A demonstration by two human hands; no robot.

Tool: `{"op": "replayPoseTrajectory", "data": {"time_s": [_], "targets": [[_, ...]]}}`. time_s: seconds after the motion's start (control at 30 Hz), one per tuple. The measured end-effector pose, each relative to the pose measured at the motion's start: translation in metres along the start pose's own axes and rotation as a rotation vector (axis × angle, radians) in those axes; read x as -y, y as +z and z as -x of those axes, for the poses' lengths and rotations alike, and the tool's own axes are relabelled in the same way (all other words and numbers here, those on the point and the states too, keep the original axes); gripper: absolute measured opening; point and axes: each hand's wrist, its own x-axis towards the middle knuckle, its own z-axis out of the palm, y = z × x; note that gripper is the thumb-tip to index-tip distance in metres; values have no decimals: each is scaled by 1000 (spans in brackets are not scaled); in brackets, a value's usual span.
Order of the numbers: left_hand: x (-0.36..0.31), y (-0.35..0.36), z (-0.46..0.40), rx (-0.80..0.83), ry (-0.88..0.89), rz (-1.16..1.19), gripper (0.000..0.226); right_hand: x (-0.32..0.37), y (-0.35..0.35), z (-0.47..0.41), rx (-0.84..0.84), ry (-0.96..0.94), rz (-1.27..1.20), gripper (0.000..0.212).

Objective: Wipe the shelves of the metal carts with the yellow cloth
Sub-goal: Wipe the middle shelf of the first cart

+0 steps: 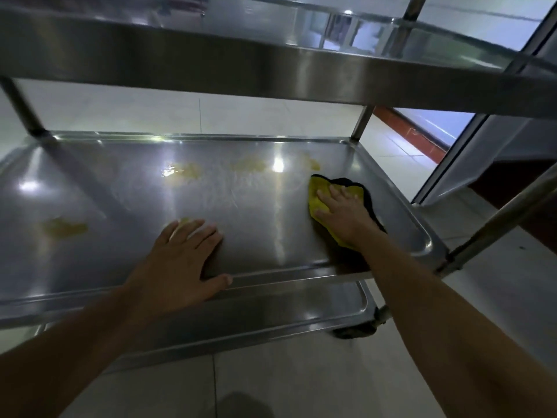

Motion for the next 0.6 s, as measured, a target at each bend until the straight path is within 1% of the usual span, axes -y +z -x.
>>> {"op": "replayPoseTrajectory", "data": {"time_s": [0.13,0.2,0.33,0.47,0.6], "targets": [[0,-1,1,-13,4,-15,81,76,-3,-6,-41,-150,-80,60],[1,-1,1,-26,12,-18,81,104,-4,-9,-27,-201,-90,59],[2,-3,2,-10,26,0,89,143,-4,-9,-13,-275,-118,57],[-3,-8,4,-58,17,51,93,141,-3,-5,-6,-317,-162,57],[0,-6,4,-69,27,45,102,98,-5,-3,-1,-253,-138,58]]}}
